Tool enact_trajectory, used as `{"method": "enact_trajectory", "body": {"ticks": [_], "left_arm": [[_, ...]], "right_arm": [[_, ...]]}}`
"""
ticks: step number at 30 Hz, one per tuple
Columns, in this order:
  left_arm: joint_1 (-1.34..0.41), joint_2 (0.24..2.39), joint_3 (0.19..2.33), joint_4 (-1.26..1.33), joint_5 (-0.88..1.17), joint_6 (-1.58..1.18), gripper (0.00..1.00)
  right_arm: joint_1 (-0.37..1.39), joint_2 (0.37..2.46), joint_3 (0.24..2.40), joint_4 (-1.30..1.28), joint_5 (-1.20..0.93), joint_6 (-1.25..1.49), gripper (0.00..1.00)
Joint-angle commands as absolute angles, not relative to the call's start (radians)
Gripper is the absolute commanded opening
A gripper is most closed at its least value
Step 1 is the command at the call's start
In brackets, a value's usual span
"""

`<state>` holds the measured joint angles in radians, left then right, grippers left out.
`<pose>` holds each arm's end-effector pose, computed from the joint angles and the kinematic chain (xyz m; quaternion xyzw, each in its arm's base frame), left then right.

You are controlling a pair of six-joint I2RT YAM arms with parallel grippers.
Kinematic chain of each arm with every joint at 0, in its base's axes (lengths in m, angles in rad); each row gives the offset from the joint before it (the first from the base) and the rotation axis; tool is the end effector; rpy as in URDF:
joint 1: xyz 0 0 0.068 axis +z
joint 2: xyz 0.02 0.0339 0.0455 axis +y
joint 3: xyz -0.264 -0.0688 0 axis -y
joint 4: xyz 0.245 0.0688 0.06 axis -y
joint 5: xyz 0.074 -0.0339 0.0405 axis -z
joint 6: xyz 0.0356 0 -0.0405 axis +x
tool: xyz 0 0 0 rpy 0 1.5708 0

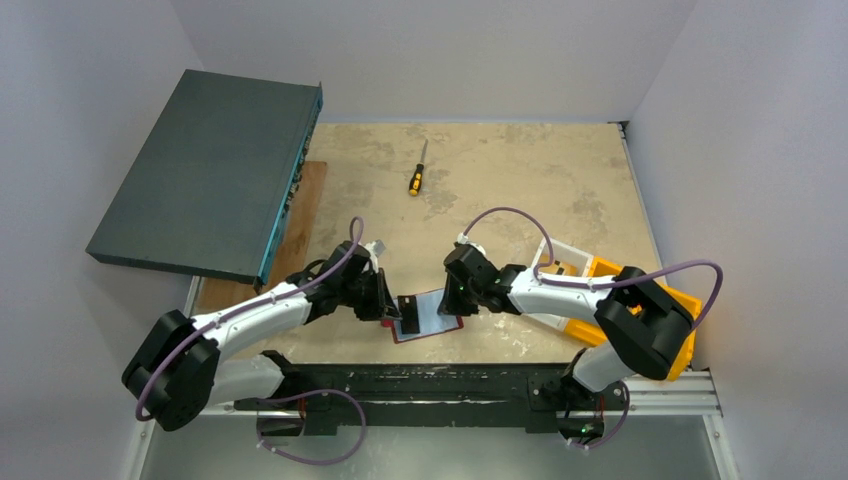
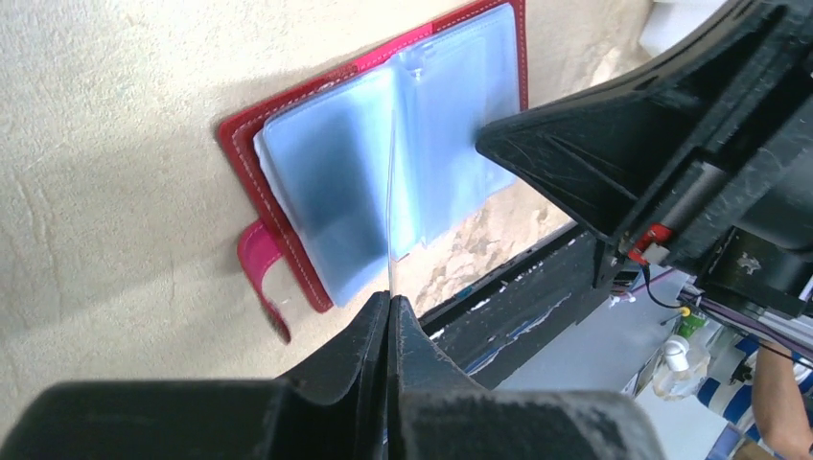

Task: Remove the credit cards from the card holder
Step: Remove the credit card from the card holder, then place the credit card in the storage box.

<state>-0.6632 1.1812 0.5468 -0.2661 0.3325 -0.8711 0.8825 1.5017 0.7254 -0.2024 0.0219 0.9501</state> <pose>0.1658 -0.1443 0.1765 -0.0425 0.9320 -0.3376 0.1250 0.1783 0.2156 0.1571 0.0355 0.9558 0.2251 0.1859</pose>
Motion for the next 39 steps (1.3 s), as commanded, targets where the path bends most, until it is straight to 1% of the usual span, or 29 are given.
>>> {"method": "enact_trajectory", "body": {"ticks": [1, 4, 8, 10, 12, 15, 18, 20, 26, 31, 35, 37, 39], "left_arm": [[-0.658, 1.123, 0.603, -0.336, 0.320, -0.819, 0.00], [-0.659, 1.099, 0.622, -0.354, 0.327, -0.811, 0.00], [-0.650, 1.066, 0.655, -0.369, 0.347, -0.805, 0.00], [-0.635, 1.042, 0.668, -0.364, 0.373, -0.812, 0.00], [-0.616, 1.015, 0.685, -0.363, 0.403, -0.820, 0.00], [-0.580, 0.979, 0.720, -0.363, 0.459, -0.831, 0.00], [-0.528, 0.958, 0.744, -0.333, 0.539, -0.858, 0.00], [-0.496, 0.951, 0.751, -0.297, 0.596, -0.885, 0.00], [-0.440, 0.964, 0.750, -0.133, 0.733, -1.001, 0.00], [-0.431, 0.978, 0.762, -0.048, 0.773, -1.046, 0.00], [-0.431, 0.994, 0.767, -0.032, 0.786, -1.051, 0.00], [-0.430, 0.998, 0.764, -0.023, 0.791, -1.054, 0.00], [-0.431, 1.003, 0.764, -0.021, 0.795, -1.053, 0.00]], "right_arm": [[0.873, 1.455, 0.782, -0.317, 0.087, 0.892, 0.11], [0.873, 1.409, 0.840, -0.313, 0.084, 0.865, 0.24], [0.849, 1.341, 0.868, -0.257, 0.057, 0.823, 0.45], [0.796, 1.295, 0.838, -0.185, -0.009, 0.803, 0.54], [0.730, 1.250, 0.785, -0.074, -0.124, 0.790, 0.60], [0.652, 1.185, 0.711, 0.105, -0.268, 0.780, 0.72], [0.616, 1.138, 0.692, 0.205, -0.369, 0.763, 0.84], [0.600, 1.119, 0.678, 0.280, -0.433, 0.777, 0.88], [0.587, 1.133, 0.654, 0.479, -0.612, 0.853, 0.88], [0.586, 1.175, 0.657, 0.534, -0.681, 0.889, 0.86], [0.586, 1.191, 0.639, 0.606, -0.715, 0.937, 0.77], [0.587, 1.200, 0.636, 0.634, -0.726, 0.955, 0.70], [0.587, 1.204, 0.627, 0.666, -0.737, 0.977, 0.65]]}}
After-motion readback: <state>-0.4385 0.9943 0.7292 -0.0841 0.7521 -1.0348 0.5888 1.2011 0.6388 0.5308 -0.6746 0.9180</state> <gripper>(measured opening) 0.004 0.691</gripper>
